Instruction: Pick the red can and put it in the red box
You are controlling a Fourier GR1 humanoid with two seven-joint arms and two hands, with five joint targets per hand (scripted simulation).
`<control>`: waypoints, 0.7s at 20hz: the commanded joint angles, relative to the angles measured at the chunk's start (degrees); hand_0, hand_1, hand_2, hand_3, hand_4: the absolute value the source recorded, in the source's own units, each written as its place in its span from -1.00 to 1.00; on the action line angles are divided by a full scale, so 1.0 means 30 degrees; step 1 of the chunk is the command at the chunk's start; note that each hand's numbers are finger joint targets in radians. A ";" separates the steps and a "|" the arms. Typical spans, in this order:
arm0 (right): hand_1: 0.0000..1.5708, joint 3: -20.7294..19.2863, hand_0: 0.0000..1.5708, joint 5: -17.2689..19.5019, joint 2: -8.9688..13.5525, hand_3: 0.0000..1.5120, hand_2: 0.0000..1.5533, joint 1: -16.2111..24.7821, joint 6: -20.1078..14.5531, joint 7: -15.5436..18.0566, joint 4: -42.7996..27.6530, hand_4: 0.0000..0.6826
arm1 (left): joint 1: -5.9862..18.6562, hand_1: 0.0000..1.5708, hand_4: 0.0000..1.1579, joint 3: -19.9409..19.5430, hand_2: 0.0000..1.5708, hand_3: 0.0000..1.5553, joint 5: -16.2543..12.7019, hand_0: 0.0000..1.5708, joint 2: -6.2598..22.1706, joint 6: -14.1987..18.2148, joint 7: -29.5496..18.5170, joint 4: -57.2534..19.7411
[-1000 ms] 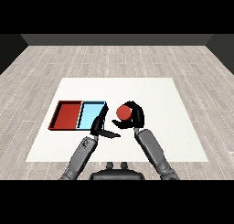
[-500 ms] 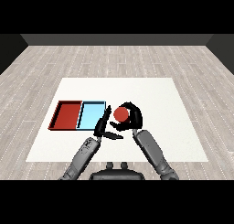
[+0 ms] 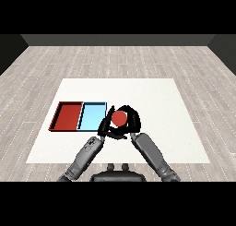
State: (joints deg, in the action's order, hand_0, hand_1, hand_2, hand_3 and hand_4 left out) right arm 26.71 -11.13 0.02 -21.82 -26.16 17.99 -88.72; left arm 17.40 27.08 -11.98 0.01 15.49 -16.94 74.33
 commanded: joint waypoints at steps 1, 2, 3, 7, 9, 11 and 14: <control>0.92 0.1237 0.92 -0.0466 -0.0006 0.87 0.87 -0.0590 -0.1045 -0.0760 -0.0534 0.92 | 0.0637 -1.00 -1.00 0.0265 -1.00 -1.00 -0.0720 -1.00 -0.0003 0.0033 -0.1104 -0.1655; 0.93 0.0750 0.93 -0.0479 -0.0006 0.87 0.88 -0.0100 -0.0295 0.0675 0.0208 0.93 | 0.0793 -1.00 -1.00 0.1267 -1.00 -1.00 -0.1164 -1.00 -0.0003 0.0982 0.0252 -0.0396; 0.93 0.1060 0.93 -0.0782 -0.0006 0.88 0.87 0.0531 -0.0154 0.1906 0.1071 0.92 | 0.1535 -1.00 -1.00 0.0916 -1.00 -1.00 -0.1518 -1.00 -0.0003 0.0447 -0.1347 -0.2559; 0.94 0.0038 0.94 -0.0840 -0.0006 0.88 0.88 -0.0699 -0.0103 -0.0413 -0.0292 0.93 | 0.0687 -1.00 -1.00 0.1326 -1.00 -1.00 -0.0870 -1.00 -0.0003 0.0794 0.0817 0.0115; 0.94 -0.0961 0.94 -0.0699 0.0177 0.86 0.87 -0.1106 0.0860 -0.0543 0.0271 0.90 | -0.1322 -1.00 -1.00 0.1564 -1.00 -1.00 -0.0269 -1.00 -0.0003 0.0176 -0.0546 0.0588; 0.94 0.1375 0.94 -0.0892 -0.0005 0.86 0.87 -0.0876 -0.1236 0.0677 0.0542 0.90 | 0.1566 -1.00 -1.00 0.0461 -1.00 -1.00 -0.2112 -1.00 -0.0003 -0.0335 -0.0663 -0.1620; 0.91 0.0468 0.91 -0.0037 0.0426 0.85 0.87 -0.1170 -0.0735 -0.0769 0.0018 0.87 | 0.0657 -1.00 -1.00 0.0012 -1.00 -1.00 -0.1067 -1.00 -0.0003 0.0659 0.0590 -0.0284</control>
State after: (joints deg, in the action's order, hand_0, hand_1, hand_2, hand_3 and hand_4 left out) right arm 30.10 -13.57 0.33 -24.95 -29.66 18.34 -87.38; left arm 20.15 28.09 -15.83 0.02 15.39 -16.76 72.34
